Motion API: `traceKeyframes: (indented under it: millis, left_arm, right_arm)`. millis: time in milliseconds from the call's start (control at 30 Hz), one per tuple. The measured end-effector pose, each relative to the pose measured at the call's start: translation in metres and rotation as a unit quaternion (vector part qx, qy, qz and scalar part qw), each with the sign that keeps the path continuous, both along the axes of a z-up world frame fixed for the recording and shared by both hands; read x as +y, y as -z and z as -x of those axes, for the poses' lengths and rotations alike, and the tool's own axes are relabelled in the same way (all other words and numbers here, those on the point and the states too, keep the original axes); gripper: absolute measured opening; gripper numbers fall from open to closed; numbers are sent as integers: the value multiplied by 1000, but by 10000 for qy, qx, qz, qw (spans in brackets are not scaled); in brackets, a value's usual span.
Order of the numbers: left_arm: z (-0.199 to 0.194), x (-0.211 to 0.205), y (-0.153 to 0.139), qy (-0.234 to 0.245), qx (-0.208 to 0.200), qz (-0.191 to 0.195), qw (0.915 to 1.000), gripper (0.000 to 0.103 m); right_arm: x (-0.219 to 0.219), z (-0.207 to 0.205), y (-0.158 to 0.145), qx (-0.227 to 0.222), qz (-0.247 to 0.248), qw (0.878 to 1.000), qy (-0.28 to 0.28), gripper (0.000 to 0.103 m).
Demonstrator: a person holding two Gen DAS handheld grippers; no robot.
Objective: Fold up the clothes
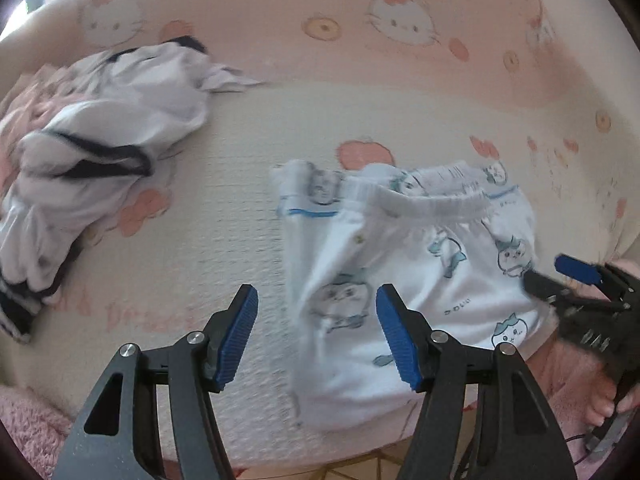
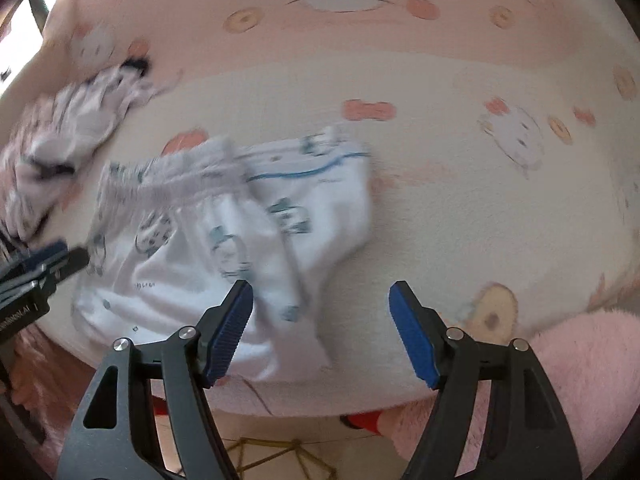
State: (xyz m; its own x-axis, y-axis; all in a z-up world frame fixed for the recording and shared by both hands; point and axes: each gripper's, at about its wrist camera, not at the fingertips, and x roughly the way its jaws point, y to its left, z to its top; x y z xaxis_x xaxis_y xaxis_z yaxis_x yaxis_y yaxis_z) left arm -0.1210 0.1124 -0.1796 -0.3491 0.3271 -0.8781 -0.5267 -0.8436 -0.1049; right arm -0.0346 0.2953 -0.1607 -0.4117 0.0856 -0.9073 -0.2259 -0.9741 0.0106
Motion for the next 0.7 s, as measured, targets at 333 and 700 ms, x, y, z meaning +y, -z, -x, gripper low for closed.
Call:
traceKeyframes:
  millis: [333, 700]
  left_arm:
    - [-6, -16, 3, 26, -227, 132, 9997, 65]
    - [6, -50, -5, -502, -208, 188, 9983, 65]
  right_arm:
    - [-31, 19, 24, -126, -591, 9976, -338, 73]
    - [34, 4, 10, -130, 225, 9987, 432, 73]
